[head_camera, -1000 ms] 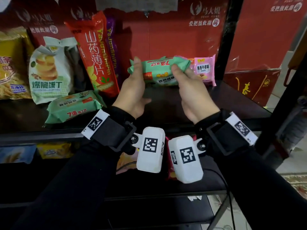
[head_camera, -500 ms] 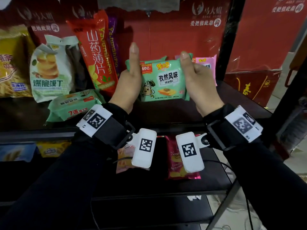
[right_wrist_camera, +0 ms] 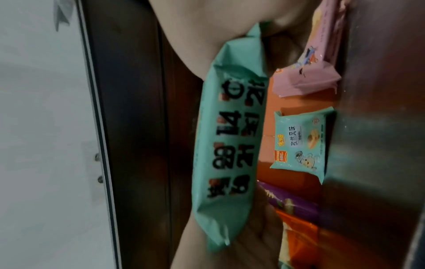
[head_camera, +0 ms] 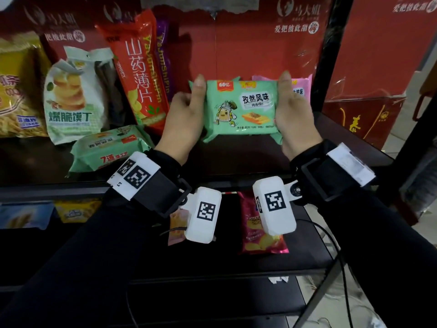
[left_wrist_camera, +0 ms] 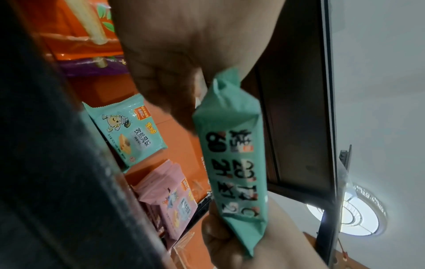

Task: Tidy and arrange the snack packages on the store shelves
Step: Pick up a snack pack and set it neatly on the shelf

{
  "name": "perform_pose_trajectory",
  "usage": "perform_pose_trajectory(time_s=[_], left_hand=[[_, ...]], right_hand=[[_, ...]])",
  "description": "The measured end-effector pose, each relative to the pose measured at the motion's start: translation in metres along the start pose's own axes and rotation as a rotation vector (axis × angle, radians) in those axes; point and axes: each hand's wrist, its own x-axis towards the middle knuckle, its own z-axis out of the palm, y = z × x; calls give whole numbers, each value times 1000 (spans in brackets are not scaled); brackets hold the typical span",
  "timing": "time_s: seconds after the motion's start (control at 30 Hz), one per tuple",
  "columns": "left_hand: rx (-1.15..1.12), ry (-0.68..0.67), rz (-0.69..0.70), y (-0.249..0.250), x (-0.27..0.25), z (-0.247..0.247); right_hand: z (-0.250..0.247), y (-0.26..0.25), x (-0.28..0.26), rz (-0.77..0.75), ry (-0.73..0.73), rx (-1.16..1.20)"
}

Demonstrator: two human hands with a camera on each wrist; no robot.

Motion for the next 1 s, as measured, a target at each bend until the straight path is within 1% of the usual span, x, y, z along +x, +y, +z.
perform_pose_trajectory(time_s=[0.07,0.13,0.23,0.33,0.37,0.43,0.5,0.57,0.63,0.7,0.73,0.77,0.8,0.83,0.9,0.97,1.0], left_hand=[[-5,-50,-28,-3,-1,0],[-10,-80,-8,-4,-5,2],[-25,6,79,-4,-5,1],[-20,83,118,-8,0,0],[19,96,126,-10,0,1],[89,106,128,-12,2,2],[146,140,130,-14,6,1],[119,160,95,-13,5,-2],[-53,120,-8,-12,1,-3],[-269,-15,-127,-7,-4,-6],[-327,-87,-166,-4,-5,-9],[-335,-144,-194,-1,-5,-12],[-306,-173,-211,3,-5,-13],[-260,-171,-218,5,-5,-13],[-194,-80,-183,3,-7,-11],[-244,32,-162,0,-8,-10],[-275,58,-162,-1,-10,-10]], right_hand=[[0,-2,-1,-29,58,9],[0,-2,0,-21,56,15],[-3,-4,2,40,5,47],[-10,-6,3,68,-7,136],[-11,-6,4,68,-22,148],[-14,-5,4,90,-78,89],[-17,-4,4,147,-168,49],[-21,-6,3,216,-251,87],[-25,-9,4,197,-242,129],[-27,-14,4,147,-209,75],[-27,-14,4,131,-192,52],[-26,-13,3,120,-183,42],[-24,-12,2,111,-180,38],[-22,-9,0,105,-183,35],[-14,-5,-4,94,-207,43],[-6,-1,-10,92,-224,82],[-2,0,-13,86,-224,95]])
